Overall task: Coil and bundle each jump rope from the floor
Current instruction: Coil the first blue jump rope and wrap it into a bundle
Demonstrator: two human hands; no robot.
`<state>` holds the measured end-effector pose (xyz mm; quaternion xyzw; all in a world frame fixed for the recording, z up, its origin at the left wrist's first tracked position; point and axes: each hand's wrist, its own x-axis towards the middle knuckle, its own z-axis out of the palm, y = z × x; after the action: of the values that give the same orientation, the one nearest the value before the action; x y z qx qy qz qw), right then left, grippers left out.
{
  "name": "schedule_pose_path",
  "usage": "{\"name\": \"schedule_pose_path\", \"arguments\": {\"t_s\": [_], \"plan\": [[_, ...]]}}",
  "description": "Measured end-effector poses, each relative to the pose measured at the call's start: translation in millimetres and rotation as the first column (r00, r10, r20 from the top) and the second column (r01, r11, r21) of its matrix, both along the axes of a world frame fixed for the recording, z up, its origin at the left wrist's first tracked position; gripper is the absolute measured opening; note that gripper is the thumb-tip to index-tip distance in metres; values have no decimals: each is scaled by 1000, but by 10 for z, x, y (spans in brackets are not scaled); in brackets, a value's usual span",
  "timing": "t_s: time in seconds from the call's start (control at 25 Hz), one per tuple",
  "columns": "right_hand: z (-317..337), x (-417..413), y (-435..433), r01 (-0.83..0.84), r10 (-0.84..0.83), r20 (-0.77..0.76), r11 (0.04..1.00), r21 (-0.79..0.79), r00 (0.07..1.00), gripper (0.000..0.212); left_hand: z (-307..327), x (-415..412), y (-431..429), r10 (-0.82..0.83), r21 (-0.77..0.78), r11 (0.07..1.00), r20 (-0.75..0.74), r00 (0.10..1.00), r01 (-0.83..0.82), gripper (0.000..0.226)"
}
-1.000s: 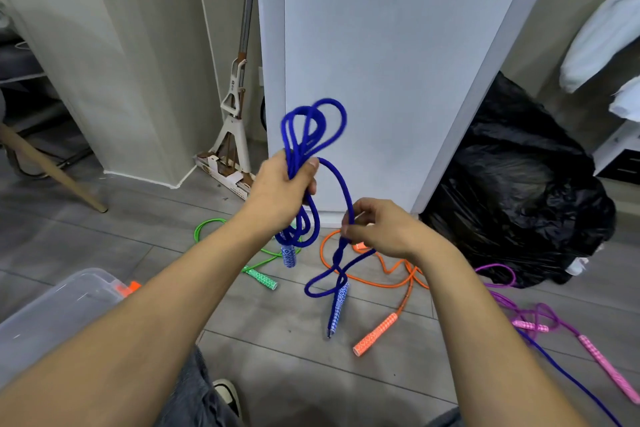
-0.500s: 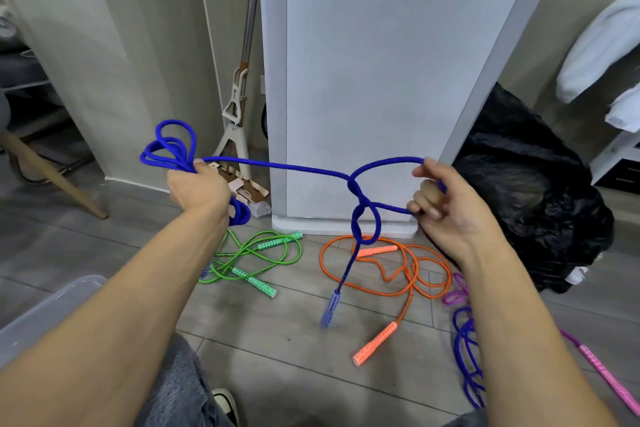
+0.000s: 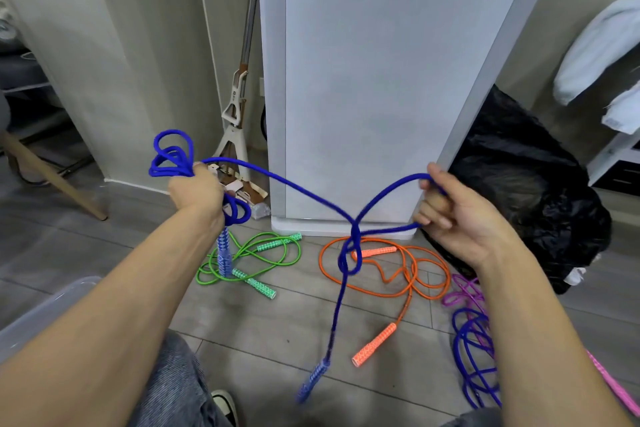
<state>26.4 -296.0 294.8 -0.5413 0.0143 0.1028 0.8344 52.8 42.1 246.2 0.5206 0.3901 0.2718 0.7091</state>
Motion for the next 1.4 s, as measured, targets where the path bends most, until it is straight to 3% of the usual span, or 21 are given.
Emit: {"name": "schedule_pose_path", "arguments": {"t_s": [0.12,0.28,0.4,0.56,0.72,0.88,1.04,1.16,1.28,1.4], "plan": [[6,-44,137,-152,155,10,978,-146,988,30,190,-145,-292,-353,-138,915,187,917,380,18],[2,-63,276,-262,263,6,962,-74,965,31,373,-391,-743,-759,-127,589,253,600,798,20],[-13,-98,409,-303,303,-24,953,-17,953,29,311,-446,-929,-834,-87,506,205,512,858,15],[1,-88,577,-226,251,-69,940,256,965,26,125,-462,-1023,-912,-98,401,50,407,911,20],[-42,-37,624,-17,40,-49,914,404,998,45,55,-467,-961,-965,-29,249,-96,246,968,24],[-45,73,425,211,-184,-104,883,419,977,40,69,-431,-783,-930,120,228,-266,252,966,22],[-24,88,194,187,-174,-85,964,187,981,31,105,-413,-695,-924,83,357,-111,365,930,24],[-45,95,156,221,-226,-111,974,-48,968,26,229,-461,-708,-941,66,337,-9,339,939,22],[-41,41,174,196,-222,-11,881,-431,975,33,241,-478,-733,-934,152,349,-29,357,925,16],[-12,-136,306,99,104,240,703,-704,965,23,121,-436,-786,-874,305,407,-146,464,861,16]]}}
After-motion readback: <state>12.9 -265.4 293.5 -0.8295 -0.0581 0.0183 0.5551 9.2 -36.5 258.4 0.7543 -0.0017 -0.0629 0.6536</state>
